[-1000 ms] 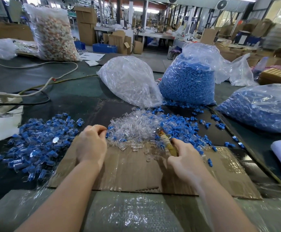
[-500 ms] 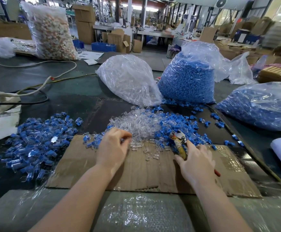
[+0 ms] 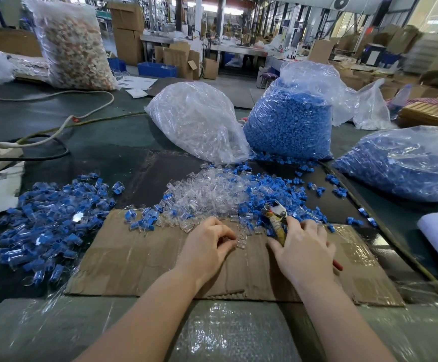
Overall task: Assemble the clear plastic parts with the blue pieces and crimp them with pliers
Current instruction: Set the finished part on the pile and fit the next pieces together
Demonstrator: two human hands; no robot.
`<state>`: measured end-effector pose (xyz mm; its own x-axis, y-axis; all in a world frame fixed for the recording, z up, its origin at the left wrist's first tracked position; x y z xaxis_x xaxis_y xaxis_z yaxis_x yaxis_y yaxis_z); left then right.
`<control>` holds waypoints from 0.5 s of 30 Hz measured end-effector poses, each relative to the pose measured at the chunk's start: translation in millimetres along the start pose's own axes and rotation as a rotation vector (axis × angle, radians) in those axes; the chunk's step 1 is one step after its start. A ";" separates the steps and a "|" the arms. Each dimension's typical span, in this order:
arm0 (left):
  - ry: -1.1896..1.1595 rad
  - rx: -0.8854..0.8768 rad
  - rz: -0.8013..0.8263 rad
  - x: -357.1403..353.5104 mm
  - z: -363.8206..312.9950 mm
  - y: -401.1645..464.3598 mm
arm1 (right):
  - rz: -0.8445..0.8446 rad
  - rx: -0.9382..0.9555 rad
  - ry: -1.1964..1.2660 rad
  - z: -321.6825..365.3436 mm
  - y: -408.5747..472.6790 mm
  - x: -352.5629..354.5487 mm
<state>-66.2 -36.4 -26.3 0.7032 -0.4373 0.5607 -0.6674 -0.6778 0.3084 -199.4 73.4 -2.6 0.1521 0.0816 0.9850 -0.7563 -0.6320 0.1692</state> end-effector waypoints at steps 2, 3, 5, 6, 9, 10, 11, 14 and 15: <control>-0.010 -0.003 -0.027 0.9 0.2 -1.1 | -0.033 0.015 0.033 5.6 0.9 3.3; -0.013 -0.005 -0.040 1.4 0.2 -1.6 | -0.054 0.032 0.056 8.9 1.9 5.4; -0.021 -0.006 -0.058 2.3 0.5 -2.3 | -0.100 0.093 0.074 17.3 4.5 8.6; -0.027 -0.007 -0.067 2.8 0.5 -2.3 | -0.117 0.130 0.073 21.6 6.1 9.3; -0.054 0.000 -0.088 4.3 0.3 -1.8 | -0.123 0.190 0.073 30.2 10.4 7.4; -0.066 0.005 -0.092 4.4 0.2 -1.6 | -0.112 0.193 0.074 31.1 11.5 5.8; -0.075 0.011 -0.091 4.2 0.2 -1.3 | -0.099 0.191 0.074 31.5 12.5 4.3; -0.067 0.022 -0.081 2.6 0.7 -0.4 | -0.080 0.181 0.089 31.3 14.4 1.7; -0.061 0.024 -0.084 2.4 1.1 -0.6 | -0.084 0.181 0.103 31.6 14.5 1.6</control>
<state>-63.8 -37.7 -26.0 0.7705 -0.4129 0.4856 -0.6000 -0.7271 0.3337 -190.1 40.0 0.4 0.1371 0.2121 0.9676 -0.6157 -0.7470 0.2510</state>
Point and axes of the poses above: each hand's wrist, its own y-axis towards the middle knuckle, its own x-axis out of the back of the hand, z = x × y, the point moved 3 cm from there along y, towards the middle knuckle, and after that the axes turned 8 degrees about -y, right-handed, at the moved point
